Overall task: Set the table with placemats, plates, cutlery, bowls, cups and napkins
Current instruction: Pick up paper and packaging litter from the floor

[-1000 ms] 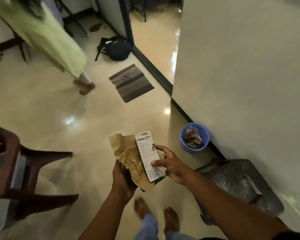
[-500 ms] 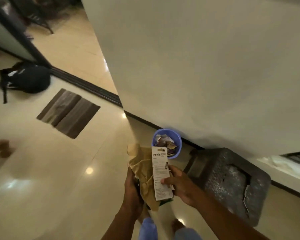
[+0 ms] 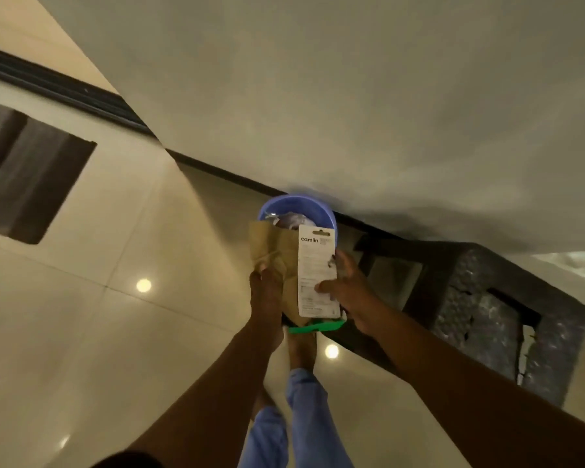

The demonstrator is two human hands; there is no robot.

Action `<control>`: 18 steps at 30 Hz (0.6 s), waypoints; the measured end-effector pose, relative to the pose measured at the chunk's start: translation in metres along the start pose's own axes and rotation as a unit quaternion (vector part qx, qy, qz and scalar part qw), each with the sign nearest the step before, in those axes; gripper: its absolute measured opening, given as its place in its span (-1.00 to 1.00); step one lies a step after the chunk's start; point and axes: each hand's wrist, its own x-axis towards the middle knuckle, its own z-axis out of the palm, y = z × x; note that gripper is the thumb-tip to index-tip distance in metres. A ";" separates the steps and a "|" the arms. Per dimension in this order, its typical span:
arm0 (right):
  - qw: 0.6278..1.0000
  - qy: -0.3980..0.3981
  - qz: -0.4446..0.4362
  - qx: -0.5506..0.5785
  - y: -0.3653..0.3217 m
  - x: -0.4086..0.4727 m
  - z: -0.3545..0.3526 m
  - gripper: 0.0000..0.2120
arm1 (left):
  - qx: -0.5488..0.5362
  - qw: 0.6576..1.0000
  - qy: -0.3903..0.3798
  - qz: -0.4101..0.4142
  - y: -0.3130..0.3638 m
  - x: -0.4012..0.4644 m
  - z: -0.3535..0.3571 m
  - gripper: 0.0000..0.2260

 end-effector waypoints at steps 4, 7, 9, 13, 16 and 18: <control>0.998 0.018 0.002 -0.063 0.010 0.063 -0.004 -0.24 | 0.029 0.997 0.072 0.029 -0.027 0.063 0.011 -0.71; 0.995 0.024 0.017 -0.100 0.018 0.108 -0.007 -0.28 | 0.092 0.992 0.084 0.019 -0.038 0.091 0.025 -0.66; 0.990 0.018 0.001 -0.137 0.020 0.136 -0.009 -0.41 | 0.085 0.993 0.068 -0.037 -0.041 0.112 0.035 -0.24; 0.988 0.026 -0.014 -0.149 0.021 0.172 -0.008 -0.47 | 0.012 0.991 0.079 -0.103 -0.042 0.142 0.048 -0.50; 0.990 0.031 -0.021 -0.136 0.024 0.190 -0.003 -0.47 | 0.004 0.991 0.091 -0.096 -0.040 0.165 0.048 -0.68; 0.989 0.029 -0.025 -0.141 0.025 0.202 -0.002 -0.47 | -0.010 0.991 0.092 -0.095 -0.038 0.183 0.045 -0.61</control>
